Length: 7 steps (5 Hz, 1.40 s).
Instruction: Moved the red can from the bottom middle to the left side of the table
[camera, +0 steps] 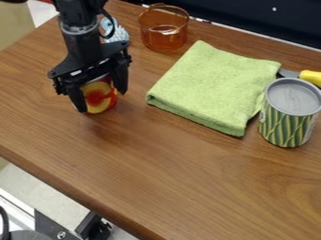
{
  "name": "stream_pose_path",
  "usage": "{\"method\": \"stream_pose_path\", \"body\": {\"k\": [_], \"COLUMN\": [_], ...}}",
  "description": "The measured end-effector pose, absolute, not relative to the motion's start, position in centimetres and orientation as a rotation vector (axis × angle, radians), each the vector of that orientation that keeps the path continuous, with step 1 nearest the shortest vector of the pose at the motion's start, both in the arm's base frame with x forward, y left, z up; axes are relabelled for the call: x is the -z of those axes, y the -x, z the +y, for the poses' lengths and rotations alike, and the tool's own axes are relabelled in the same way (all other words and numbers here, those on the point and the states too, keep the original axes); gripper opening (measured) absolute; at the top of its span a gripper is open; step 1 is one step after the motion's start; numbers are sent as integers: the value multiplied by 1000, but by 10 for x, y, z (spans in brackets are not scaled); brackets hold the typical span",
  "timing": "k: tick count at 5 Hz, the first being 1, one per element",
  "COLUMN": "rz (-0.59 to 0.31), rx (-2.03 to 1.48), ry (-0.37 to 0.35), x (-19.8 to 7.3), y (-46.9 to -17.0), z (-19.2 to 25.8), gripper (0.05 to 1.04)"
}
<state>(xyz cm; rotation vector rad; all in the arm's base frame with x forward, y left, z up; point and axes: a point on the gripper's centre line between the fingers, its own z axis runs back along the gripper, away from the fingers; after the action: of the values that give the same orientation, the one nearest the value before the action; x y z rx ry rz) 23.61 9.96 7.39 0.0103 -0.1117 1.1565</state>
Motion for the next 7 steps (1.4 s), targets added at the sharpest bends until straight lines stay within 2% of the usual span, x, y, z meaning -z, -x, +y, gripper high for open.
{"method": "stream_pose_path", "body": {"k": [1,2,3,5,7], "rz": [-113,-126,-98,-65,-114], "rx": [-1139,-1034,-887,-785,-819], "ry": [-16,-54,-105,-104,-85], "x": [-76,-77,-76,-75,-81], "y": [-244,-249,-250,-262,-277], "z": [111,120,126,139,147], "gripper": [999,999,998,998,999]}}
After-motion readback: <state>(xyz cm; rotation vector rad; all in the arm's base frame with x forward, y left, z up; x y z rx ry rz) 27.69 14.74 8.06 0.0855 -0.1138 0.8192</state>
